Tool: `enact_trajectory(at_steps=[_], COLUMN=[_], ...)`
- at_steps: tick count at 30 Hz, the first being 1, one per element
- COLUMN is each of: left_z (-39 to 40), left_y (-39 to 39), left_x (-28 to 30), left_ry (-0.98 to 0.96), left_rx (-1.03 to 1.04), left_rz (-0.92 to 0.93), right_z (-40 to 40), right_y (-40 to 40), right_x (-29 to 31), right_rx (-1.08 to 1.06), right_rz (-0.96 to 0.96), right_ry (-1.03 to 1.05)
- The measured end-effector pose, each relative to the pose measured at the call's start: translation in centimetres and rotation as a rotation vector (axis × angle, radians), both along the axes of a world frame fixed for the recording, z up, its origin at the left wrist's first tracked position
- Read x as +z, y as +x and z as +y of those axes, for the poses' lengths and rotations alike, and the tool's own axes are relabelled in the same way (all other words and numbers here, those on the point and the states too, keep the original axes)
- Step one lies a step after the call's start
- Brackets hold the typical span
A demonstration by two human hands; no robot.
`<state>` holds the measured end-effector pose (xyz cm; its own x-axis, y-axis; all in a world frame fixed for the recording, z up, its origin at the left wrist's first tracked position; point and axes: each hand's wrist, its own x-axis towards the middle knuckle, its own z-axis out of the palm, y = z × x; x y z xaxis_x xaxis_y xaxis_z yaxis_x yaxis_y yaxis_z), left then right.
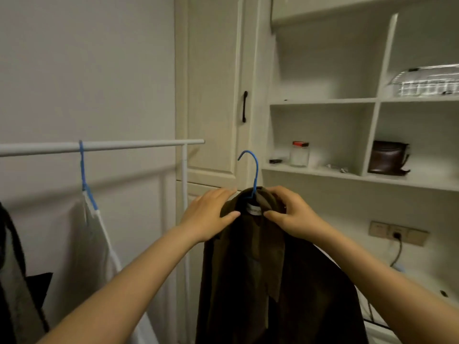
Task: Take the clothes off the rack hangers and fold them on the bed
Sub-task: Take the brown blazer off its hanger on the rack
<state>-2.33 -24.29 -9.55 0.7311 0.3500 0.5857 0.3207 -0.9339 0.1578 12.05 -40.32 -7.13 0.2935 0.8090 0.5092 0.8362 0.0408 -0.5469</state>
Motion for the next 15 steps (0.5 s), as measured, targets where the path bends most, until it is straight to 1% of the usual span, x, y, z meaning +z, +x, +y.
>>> enact_trajectory(at_steps=[5,8,10,12,14,15], left_z=[-6.8,-10.4,-13.8,-18.6,-24.0,-25.7], left_y=[3.6,5.9,7.5,8.8,9.3,9.3], left_x=[-1.4,-2.5,-3.0,-3.3,-3.3,-3.4], left_ry=[-0.063,-0.279,-0.368,-0.375,-0.361,-0.358], left_rx=[-0.155,-0.21,-0.249,-0.314,-0.372,-0.369], left_rz=[-0.036,-0.069,-0.087,-0.098,-0.142,-0.168], right_z=[-9.9,-15.7,-20.0,-25.2,-30.8,-32.5], right_y=[0.3,0.8,1.1,1.4,1.2,0.9], right_x=[0.4,0.9,1.2,1.0,0.5,0.3], right_rx=[-0.083,-0.138,-0.218,-0.34,-0.459,-0.487], right_rz=[-0.097,-0.149,-0.206,-0.232,-0.215,-0.205], right_ry=[-0.007,-0.025,-0.068,-0.093,-0.084,-0.061])
